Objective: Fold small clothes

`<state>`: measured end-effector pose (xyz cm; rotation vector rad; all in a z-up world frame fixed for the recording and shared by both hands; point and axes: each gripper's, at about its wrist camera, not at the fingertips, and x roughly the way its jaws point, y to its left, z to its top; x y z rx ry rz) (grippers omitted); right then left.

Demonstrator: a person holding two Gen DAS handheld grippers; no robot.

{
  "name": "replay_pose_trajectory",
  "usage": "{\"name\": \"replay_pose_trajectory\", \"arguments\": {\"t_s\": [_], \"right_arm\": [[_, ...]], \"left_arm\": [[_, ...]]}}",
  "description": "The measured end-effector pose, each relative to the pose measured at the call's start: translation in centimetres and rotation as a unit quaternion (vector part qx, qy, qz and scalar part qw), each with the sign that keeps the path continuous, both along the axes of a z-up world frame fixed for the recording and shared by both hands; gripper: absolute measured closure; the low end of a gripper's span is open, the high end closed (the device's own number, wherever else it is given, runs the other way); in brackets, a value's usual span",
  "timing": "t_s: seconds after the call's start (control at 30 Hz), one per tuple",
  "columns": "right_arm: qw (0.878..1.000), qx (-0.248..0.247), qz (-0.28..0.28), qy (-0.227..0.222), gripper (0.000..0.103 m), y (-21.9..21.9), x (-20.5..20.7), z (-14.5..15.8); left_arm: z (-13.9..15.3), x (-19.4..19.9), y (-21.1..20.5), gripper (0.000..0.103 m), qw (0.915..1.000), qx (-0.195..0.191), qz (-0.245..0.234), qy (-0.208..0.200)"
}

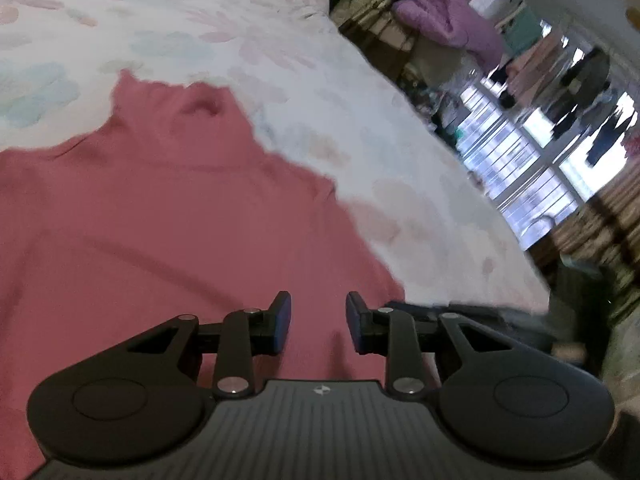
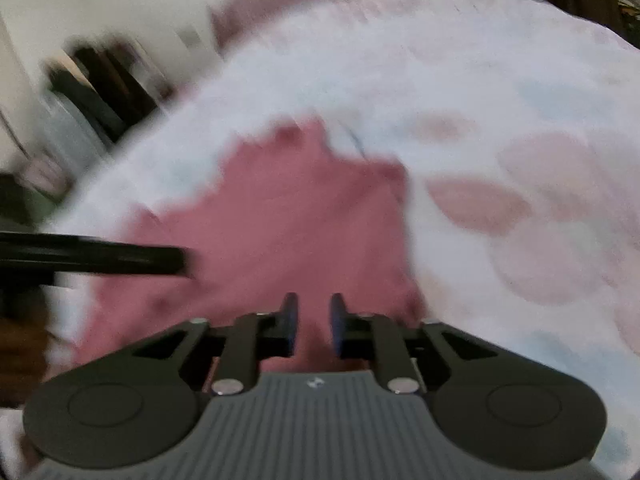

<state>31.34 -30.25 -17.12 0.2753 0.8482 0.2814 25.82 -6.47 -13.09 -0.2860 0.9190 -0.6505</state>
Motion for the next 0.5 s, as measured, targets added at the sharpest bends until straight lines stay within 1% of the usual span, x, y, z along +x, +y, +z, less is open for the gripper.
{"name": "replay_pose_trajectory", "arguments": {"t_s": [0.03,0.07,0.1,0.2,0.27,0.3,0.37,0.43,0.5], "right_arm": [[1.000,-0.013,-0.008,0.015,0.094,-0.3,0.0,-0.6],[1.000,-0.004,-0.015,0.014,0.096,-0.7,-0.1,-0.7],[1.000,0.010,-0.020,0.007,0.092,-1.2,-0.2,-0.2],[0.998,0.046,-0.021,-0.040,0.087,-1.7,-0.7,1.3],[0.998,0.052,-0.015,-0.044,0.087,-1.4,-0.7,1.2],[0.998,0.048,-0.011,-0.043,0.087,-1.1,-0.5,1.0],[0.998,0.036,-0.009,-0.051,0.087,-1.0,-0.7,1.1],[0.997,0.047,-0.011,-0.066,0.085,-1.2,-1.3,1.6],[0.995,0.061,-0.018,-0.079,0.075,-1.8,-1.9,2.2]], "left_arm": [[-0.2,-0.6,0.1,0.065,0.9997,0.024,-0.002,-0.006],[-0.5,-1.2,-0.1,0.065,0.9984,0.054,-0.005,-0.013],[-0.8,-1.3,-0.2,0.065,0.9975,0.068,-0.007,-0.017],[-0.8,-1.3,0.3,0.064,0.9980,0.060,-0.005,-0.017],[-0.2,-1.5,0.8,0.063,0.9983,0.055,-0.001,-0.019],[0.5,-1.4,1.4,0.060,0.9988,0.044,0.005,-0.019],[1.9,-1.6,3.5,0.049,0.9992,0.011,0.026,-0.029],[3.3,-1.4,6.2,0.024,0.9972,-0.011,0.058,-0.046],[4.5,-1.0,10.0,0.016,0.9928,-0.010,0.103,-0.061]]}}
